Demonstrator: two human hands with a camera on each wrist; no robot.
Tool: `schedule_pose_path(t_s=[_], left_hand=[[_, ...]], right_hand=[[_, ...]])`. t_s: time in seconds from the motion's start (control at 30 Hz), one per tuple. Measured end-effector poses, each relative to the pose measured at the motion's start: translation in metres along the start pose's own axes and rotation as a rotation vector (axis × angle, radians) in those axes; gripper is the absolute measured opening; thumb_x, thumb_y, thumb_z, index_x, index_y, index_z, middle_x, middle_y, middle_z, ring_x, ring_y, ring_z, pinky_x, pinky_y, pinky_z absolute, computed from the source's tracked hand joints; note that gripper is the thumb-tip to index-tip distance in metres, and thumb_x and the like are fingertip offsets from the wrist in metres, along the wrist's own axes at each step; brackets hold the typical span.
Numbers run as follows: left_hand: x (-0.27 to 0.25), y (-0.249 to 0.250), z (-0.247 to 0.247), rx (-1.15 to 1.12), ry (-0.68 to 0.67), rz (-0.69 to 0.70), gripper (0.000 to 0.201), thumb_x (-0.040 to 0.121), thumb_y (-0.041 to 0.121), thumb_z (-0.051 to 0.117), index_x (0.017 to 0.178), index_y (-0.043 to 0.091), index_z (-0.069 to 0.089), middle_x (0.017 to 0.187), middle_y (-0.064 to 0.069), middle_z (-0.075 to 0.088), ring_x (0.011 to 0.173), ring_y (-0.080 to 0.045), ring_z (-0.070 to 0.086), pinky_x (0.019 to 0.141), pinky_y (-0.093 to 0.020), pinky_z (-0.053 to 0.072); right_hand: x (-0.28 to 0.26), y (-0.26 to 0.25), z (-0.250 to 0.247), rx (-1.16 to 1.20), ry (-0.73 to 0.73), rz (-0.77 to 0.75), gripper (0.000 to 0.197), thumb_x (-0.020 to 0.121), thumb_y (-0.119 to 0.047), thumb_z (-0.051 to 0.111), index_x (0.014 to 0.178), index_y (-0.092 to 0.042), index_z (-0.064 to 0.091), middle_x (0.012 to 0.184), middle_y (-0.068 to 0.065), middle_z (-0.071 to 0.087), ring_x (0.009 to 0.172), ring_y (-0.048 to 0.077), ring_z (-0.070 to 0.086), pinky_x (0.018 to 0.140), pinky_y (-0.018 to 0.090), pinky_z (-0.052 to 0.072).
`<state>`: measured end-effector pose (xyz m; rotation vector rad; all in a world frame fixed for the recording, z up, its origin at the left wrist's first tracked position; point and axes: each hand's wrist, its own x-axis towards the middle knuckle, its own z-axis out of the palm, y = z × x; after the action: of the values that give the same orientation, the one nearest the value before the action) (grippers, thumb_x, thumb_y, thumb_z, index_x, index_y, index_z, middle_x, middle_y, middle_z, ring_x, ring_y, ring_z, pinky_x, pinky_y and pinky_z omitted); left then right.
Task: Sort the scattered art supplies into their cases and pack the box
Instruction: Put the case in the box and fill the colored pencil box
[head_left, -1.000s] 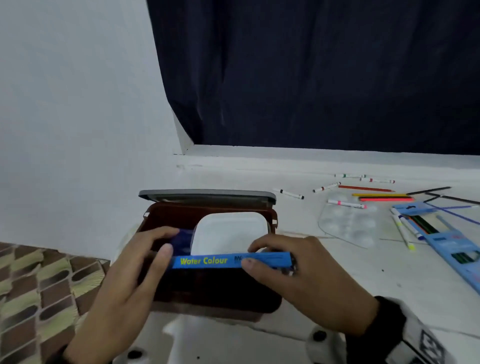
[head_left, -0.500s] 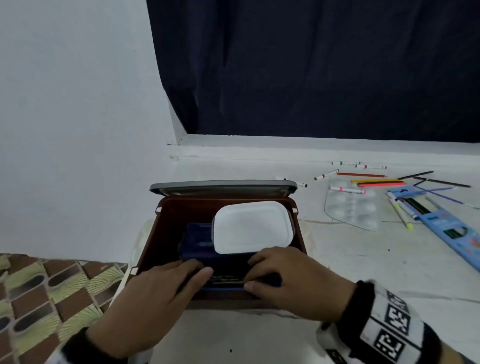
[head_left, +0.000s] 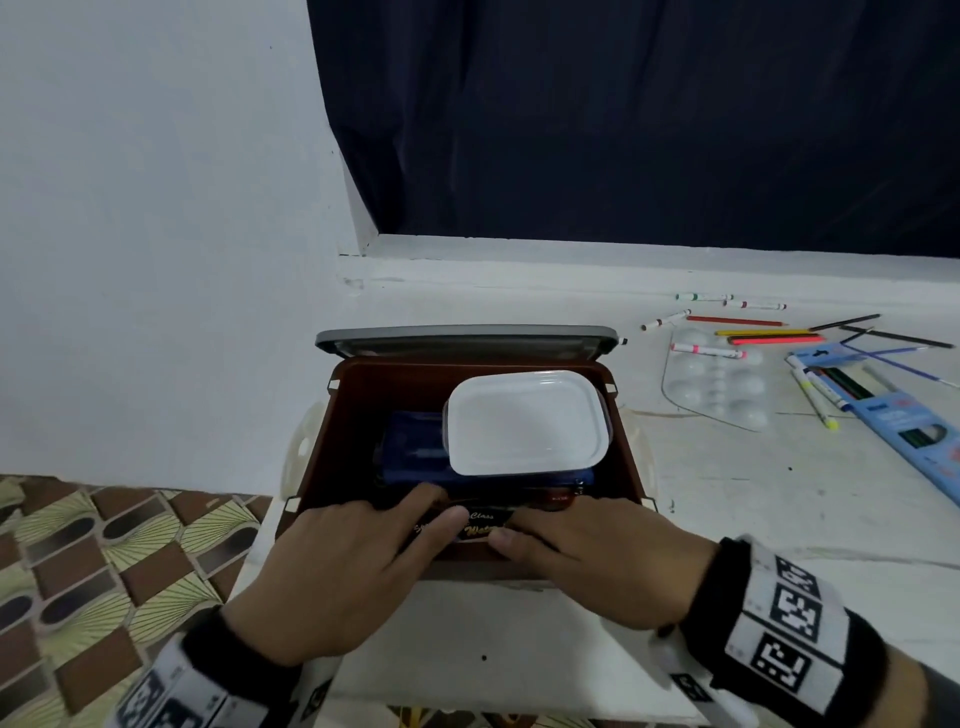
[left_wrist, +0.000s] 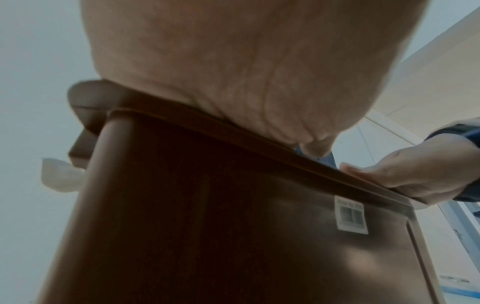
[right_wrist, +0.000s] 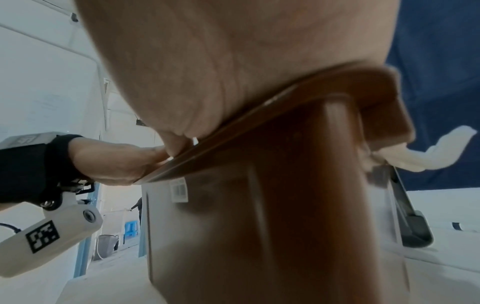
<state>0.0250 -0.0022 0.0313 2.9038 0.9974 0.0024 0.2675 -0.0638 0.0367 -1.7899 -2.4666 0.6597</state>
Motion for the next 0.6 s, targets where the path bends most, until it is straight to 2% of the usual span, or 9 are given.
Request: schedule_pose_path(t_s=[0.03, 0.07, 0.1, 0.17, 0.27, 0.33, 0.43, 0.53, 0.6], left_hand=[[0.0, 0.0, 0.001, -0.025, -0.026, -0.035, 0.054, 0.104, 0.043, -0.001, 0.133, 0.026, 0.042, 0.111, 0.006, 0.061, 0.057, -0.02, 0.053, 0.041, -0.033, 0.038], [-0.001, -0.001, 0.004, -0.009, 0.056, -0.072, 0.066, 0.099, 0.054, -0.013, 0.133, 0.032, 0.039, 0.107, 0.011, 0.062, 0.064, -0.017, 0.055, 0.048, -0.03, 0.036], [-0.003, -0.001, 0.006, -0.061, 0.137, -0.145, 0.068, 0.095, 0.063, -0.015, 0.131, 0.038, 0.038, 0.097, 0.014, 0.061, 0.07, -0.012, 0.057, 0.052, -0.025, 0.034], [-0.004, 0.001, 0.006, -0.246, 0.201, -0.224, 0.052, 0.094, 0.069, 0.006, 0.127, 0.044, 0.038, 0.087, 0.021, 0.056, 0.08, -0.003, 0.057, 0.06, -0.019, 0.04], [-0.002, -0.001, -0.004, -0.404, 0.169, -0.242, 0.048, 0.091, 0.068, 0.025, 0.13, 0.045, 0.04, 0.103, 0.025, 0.055, 0.095, 0.003, 0.054, 0.077, -0.019, 0.047], [-0.003, -0.008, -0.009, -0.347, 0.171, -0.241, 0.05, 0.092, 0.07, 0.024, 0.132, 0.045, 0.041, 0.111, 0.025, 0.053, 0.101, 0.002, 0.052, 0.082, -0.02, 0.048], [-0.005, -0.016, -0.026, -0.238, 0.144, -0.221, 0.059, 0.09, 0.074, 0.02, 0.135, 0.043, 0.044, 0.118, 0.026, 0.051, 0.107, 0.001, 0.05, 0.088, -0.021, 0.048], [-0.003, -0.026, -0.046, -0.12, 0.087, -0.167, 0.069, 0.089, 0.073, 0.015, 0.139, 0.037, 0.047, 0.125, 0.022, 0.053, 0.112, -0.003, 0.051, 0.095, -0.024, 0.047], [0.006, -0.033, -0.055, -0.005, 0.021, -0.131, 0.073, 0.091, 0.073, 0.012, 0.142, 0.033, 0.046, 0.13, 0.017, 0.055, 0.113, -0.007, 0.053, 0.097, -0.028, 0.048]], right_hand=[[-0.002, -0.001, -0.002, 0.038, 0.019, 0.011, 0.063, 0.091, -0.075, 0.008, 0.105, -0.034, 0.054, 0.098, -0.01, 0.064, 0.088, 0.01, 0.062, 0.079, 0.038, 0.052], [-0.003, -0.002, -0.005, 0.079, 0.062, 0.017, 0.058, 0.093, -0.072, 0.014, 0.1, -0.031, 0.055, 0.091, -0.009, 0.064, 0.082, 0.008, 0.061, 0.077, 0.037, 0.051], [-0.006, -0.003, -0.01, 0.116, 0.128, 0.023, 0.052, 0.097, -0.066, 0.021, 0.096, -0.028, 0.056, 0.083, -0.008, 0.063, 0.076, 0.009, 0.06, 0.073, 0.036, 0.051], [-0.01, 0.001, -0.025, 0.074, 0.315, 0.008, 0.038, 0.098, -0.057, 0.033, 0.097, -0.028, 0.058, 0.079, -0.01, 0.062, 0.072, 0.008, 0.058, 0.068, 0.036, 0.05], [-0.009, 0.017, -0.052, -0.121, 0.489, -0.025, 0.03, 0.093, -0.052, 0.043, 0.11, -0.032, 0.058, 0.095, -0.016, 0.06, 0.09, 0.009, 0.058, 0.075, 0.035, 0.052], [-0.003, 0.028, -0.063, -0.229, 0.417, -0.019, 0.038, 0.093, -0.054, 0.048, 0.122, -0.031, 0.054, 0.114, -0.012, 0.058, 0.108, 0.012, 0.053, 0.085, 0.033, 0.049], [0.011, 0.042, -0.062, -0.333, 0.242, -0.003, 0.064, 0.088, -0.062, 0.054, 0.141, -0.028, 0.039, 0.14, -0.004, 0.044, 0.129, 0.018, 0.041, 0.1, 0.034, 0.044], [0.024, 0.049, -0.048, -0.424, 0.167, 0.024, 0.083, 0.083, -0.068, 0.057, 0.148, -0.024, 0.031, 0.148, 0.008, 0.038, 0.135, 0.027, 0.038, 0.106, 0.039, 0.042], [0.03, 0.053, -0.041, -0.483, 0.15, 0.041, 0.088, 0.078, -0.067, 0.063, 0.148, -0.02, 0.037, 0.144, 0.017, 0.045, 0.131, 0.034, 0.045, 0.106, 0.043, 0.044]])
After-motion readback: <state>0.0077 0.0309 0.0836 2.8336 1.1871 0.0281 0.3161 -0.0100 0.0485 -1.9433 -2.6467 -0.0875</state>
